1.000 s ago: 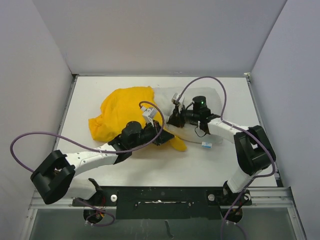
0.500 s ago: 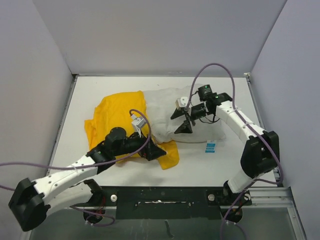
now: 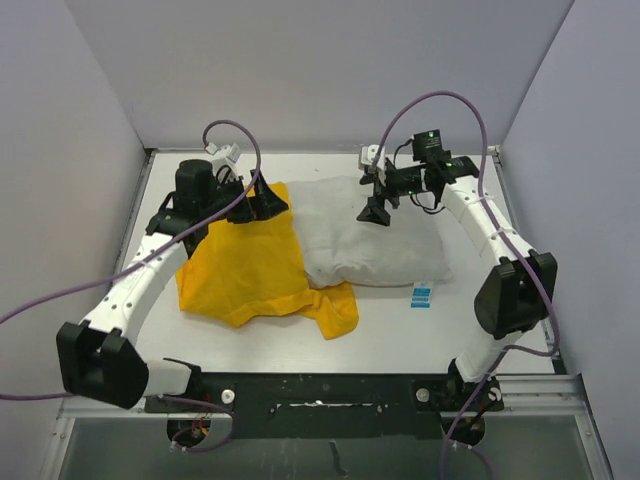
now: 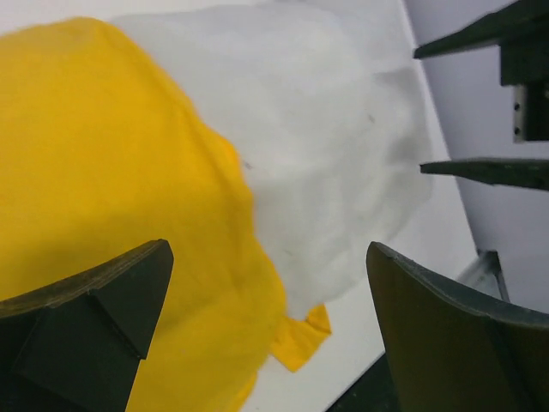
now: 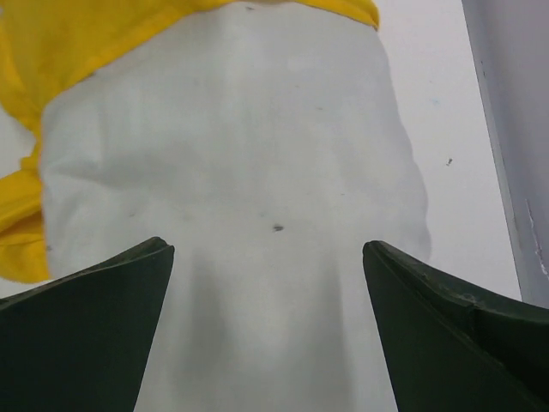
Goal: Put the pillow into the pillowcase
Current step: Stuff the pillow into the pillowcase.
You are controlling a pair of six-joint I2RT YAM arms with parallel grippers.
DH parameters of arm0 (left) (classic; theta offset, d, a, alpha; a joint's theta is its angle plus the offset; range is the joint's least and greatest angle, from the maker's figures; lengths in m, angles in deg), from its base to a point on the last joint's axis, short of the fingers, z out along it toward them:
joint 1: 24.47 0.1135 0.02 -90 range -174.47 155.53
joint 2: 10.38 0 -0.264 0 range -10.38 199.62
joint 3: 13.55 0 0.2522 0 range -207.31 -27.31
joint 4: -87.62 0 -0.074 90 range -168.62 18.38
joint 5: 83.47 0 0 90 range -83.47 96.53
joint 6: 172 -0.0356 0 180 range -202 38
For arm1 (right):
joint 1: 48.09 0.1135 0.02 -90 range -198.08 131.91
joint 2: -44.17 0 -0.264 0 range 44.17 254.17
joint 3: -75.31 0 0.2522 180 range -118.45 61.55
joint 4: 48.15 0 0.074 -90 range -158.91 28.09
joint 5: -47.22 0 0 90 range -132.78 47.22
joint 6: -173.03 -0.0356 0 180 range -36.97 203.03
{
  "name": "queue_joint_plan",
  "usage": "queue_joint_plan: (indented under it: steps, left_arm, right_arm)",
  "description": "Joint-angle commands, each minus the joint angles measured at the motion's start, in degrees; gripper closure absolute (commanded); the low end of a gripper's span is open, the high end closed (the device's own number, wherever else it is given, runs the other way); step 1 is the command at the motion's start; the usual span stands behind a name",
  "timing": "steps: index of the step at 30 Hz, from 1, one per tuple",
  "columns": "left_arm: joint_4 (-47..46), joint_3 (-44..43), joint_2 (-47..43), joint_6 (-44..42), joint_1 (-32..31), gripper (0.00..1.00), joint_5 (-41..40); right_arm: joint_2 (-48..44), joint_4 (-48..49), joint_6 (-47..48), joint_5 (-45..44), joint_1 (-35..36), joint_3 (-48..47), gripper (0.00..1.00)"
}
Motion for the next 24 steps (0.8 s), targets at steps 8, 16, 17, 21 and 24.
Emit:
queue_joint_plan:
  steps: [8,16,17,21,24]
  left_arm:
    - [18.1,-28.9,24.8,-12.1,-2.7,0.06,-15.5]
    - [27.2,-35.5,31.2,-16.7,-8.2,0.24,-30.9]
    - [27.8,-35.8,31.6,-17.0,-8.7,0.27,-32.2]
    - [30.1,-36.6,31.9,-18.1,-10.3,0.51,-36.1]
    - [31.6,-36.3,31.6,-18.5,-11.2,0.60,-38.9]
  right_arm:
    - [5.9,16.1,-5.5,-8.1,4.7,10.5,0.70]
    - [-2.7,26.6,-10.2,-9.9,9.4,24.4,0.98]
    - [-3.5,27.7,-10.6,-9.3,9.4,25.8,1.00]
    - [-5.4,29.8,-11.7,-7.4,9.2,29.9,1.00]
    - [-5.5,29.9,-11.9,-7.1,9.1,30.6,1.00]
